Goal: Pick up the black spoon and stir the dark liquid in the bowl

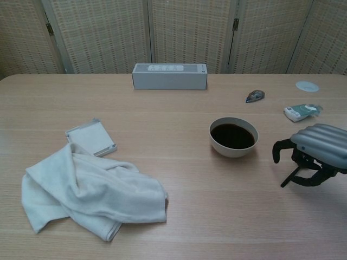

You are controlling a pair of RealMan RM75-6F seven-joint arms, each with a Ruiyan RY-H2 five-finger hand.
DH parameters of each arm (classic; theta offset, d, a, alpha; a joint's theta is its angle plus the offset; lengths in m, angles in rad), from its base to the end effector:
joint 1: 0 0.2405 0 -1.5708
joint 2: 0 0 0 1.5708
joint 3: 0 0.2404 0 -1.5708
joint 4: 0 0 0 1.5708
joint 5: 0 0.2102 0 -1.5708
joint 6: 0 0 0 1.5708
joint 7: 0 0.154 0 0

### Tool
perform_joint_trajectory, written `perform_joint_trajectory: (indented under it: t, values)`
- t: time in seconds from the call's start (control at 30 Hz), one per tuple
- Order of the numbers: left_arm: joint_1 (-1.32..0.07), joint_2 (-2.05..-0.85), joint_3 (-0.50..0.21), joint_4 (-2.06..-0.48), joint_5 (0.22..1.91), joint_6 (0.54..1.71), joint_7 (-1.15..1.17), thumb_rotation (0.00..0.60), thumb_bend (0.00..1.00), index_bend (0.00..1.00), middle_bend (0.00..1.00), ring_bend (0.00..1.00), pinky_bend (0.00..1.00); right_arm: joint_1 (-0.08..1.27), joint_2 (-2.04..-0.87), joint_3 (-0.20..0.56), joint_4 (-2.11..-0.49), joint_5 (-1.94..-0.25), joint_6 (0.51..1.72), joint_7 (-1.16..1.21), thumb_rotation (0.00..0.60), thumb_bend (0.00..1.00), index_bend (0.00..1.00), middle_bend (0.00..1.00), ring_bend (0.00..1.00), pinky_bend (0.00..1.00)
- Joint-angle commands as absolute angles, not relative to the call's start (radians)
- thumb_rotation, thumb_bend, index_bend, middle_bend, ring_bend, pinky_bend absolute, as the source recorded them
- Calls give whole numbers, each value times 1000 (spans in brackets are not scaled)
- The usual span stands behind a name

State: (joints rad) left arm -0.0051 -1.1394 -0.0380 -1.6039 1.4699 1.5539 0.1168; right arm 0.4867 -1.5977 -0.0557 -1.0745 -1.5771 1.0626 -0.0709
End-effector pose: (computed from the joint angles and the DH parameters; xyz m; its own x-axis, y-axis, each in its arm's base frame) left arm -0.3119 0.1628 0.1563 0.4905 -0.0119 0.8713 0.8679 0.0968 -0.4873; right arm -0.2693 -0.2787 -0.0277 0.6528 -0.2484 0.7156 -0.7285 -0.4649 0.5032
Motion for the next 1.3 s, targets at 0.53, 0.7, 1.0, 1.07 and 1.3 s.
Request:
perform_joint_trajectory:
  t: [0.53, 0.7, 1.0, 1.07, 1.3]
  values:
    - [2, -1141, -36, -1606, 1465, 1557, 121, 600, 239, 208, 150, 162, 185, 526, -1633, -74, -981, -1603, 997, -98, 600, 307, 489, 891, 1000, 1000]
    - [3, -1144, -36, -1602, 1462, 1555, 119, 600, 239, 208, 149, 162, 185, 535, -1636, -80, -969, -1618, 999, -116, 600, 311, 508, 892, 1000, 1000]
    - [1, -1148, -37, -1592, 1460, 1549, 112, 600, 239, 208, 149, 162, 185, 541, -1647, -94, -940, -1650, 1019, -188, 600, 311, 515, 893, 1000, 1000]
    - [1, -1149, -37, -1590, 1460, 1548, 111, 600, 239, 208, 149, 162, 185, 544, -1650, -95, -935, -1653, 1017, -201, 600, 312, 515, 893, 1000, 1000]
    - [4, -1152, -37, -1582, 1456, 1548, 103, 600, 239, 208, 150, 162, 185, 556, -1655, -99, -937, -1660, 1005, -232, 600, 312, 517, 893, 1000, 1000]
